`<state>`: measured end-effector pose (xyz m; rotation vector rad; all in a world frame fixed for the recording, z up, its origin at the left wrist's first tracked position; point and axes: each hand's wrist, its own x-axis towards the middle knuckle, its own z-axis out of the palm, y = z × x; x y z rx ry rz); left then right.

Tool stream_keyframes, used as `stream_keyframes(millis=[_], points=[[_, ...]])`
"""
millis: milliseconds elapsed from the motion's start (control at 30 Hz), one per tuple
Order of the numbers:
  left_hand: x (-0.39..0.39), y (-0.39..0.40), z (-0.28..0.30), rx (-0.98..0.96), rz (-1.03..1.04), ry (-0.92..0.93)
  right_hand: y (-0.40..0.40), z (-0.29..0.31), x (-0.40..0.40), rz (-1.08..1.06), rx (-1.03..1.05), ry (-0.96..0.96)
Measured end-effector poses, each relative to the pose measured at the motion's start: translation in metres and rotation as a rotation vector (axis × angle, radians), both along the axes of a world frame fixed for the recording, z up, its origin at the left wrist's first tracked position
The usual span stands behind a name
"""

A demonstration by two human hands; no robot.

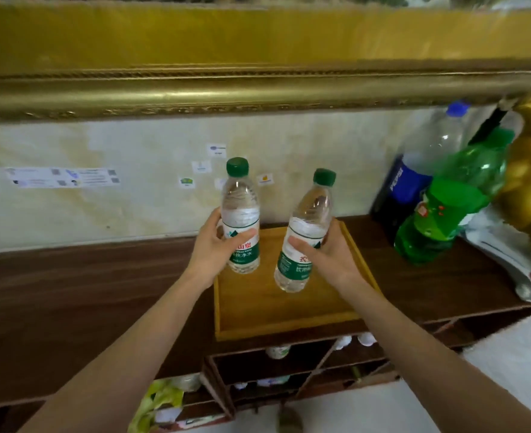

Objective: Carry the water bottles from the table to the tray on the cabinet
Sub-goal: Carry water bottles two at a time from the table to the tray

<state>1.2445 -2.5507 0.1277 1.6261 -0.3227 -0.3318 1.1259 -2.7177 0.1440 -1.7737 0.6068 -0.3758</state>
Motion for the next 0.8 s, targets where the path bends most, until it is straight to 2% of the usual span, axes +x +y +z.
stream_keyframes(millis=[167,333,800], points=[[0.027,-0.034,-0.026,0.000,0.036,-0.019,-0.041,-0.025,0.055,0.178,-0.130,0.084],[0.043,-0.041,-0.029,0.048,0.084,-0.028,-0.055,-0.033,0.079,0.284,-0.116,0.080],[0.055,-0.024,-0.059,0.041,0.099,0.025,-0.054,-0.052,0.116,0.329,-0.082,0.069]])
